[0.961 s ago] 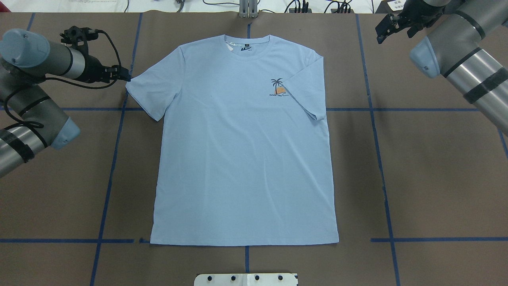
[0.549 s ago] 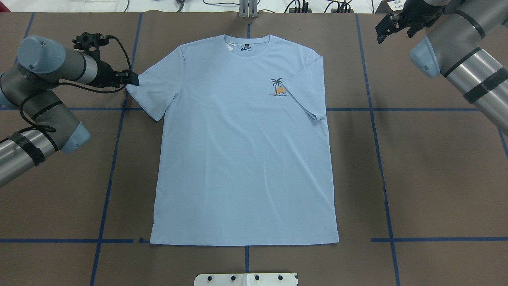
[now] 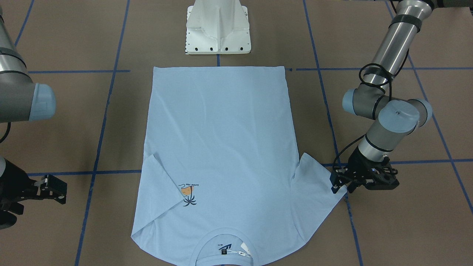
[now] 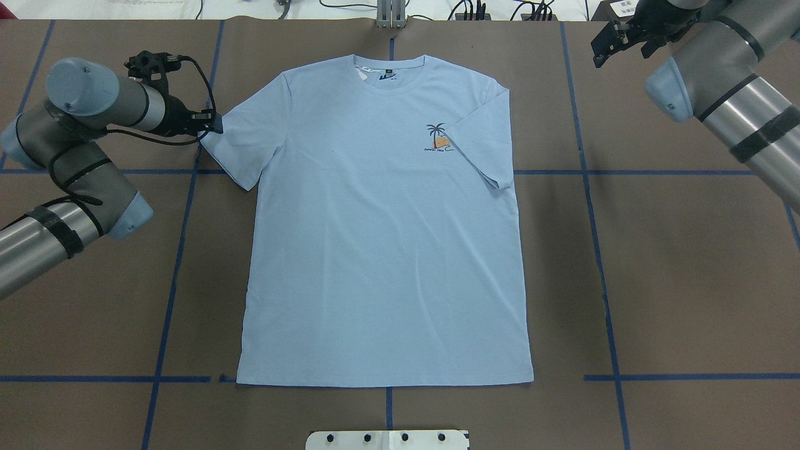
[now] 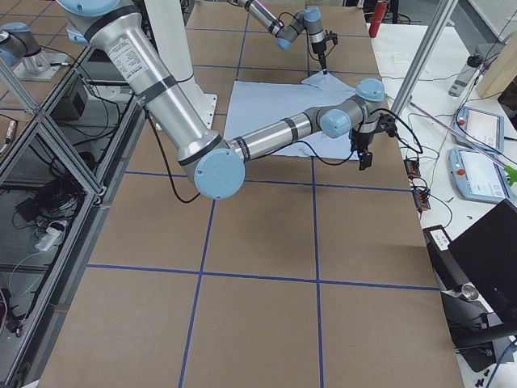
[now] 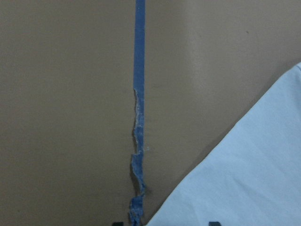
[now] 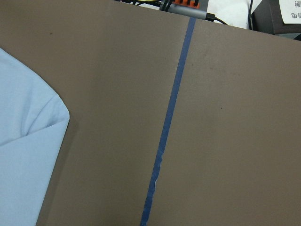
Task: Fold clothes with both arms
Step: 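Raise the right gripper away while the left gripper approaches the other sleeve, then push the sleeve nearest the left gripper inward across the shirt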
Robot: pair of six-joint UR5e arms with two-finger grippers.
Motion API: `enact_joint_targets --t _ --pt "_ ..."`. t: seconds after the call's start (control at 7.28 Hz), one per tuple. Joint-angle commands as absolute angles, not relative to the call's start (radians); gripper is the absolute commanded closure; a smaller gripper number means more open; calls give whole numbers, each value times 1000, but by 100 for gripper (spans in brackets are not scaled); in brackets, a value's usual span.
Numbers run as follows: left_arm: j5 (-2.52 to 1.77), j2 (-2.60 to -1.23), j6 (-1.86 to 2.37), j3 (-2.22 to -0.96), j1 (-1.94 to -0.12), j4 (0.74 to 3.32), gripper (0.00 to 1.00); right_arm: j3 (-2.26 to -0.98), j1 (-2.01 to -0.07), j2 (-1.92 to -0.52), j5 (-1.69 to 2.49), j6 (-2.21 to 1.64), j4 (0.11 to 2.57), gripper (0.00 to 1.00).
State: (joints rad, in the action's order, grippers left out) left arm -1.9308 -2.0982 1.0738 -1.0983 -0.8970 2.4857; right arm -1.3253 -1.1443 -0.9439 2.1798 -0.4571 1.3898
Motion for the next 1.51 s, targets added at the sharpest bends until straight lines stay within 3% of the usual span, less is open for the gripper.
enact_joint_targets --t 0.0,0.14,0.27,0.69,1.37 --pt "-1931 -2100 1075 -1098 -896 2484 55 -1324 -1144 -943 2180 -457 1390 0" --pt "-1930 -2100 1081 -1101 -896 2480 94 -1325 -1144 -943 2180 -457 1390 0" --pt "-1930 -2100 1084 -1103 -896 2479 100 -1324 -1144 -943 2180 -457 1390 0" --pt "-1928 -2150 1124 -1170 -890 2300 100 -1324 -1143 -943 2180 -457 1390 0" --pt "-1845 -2440 1258 -1108 -766 1980 100 -1324 -1141 -945 2180 -457 1390 0"
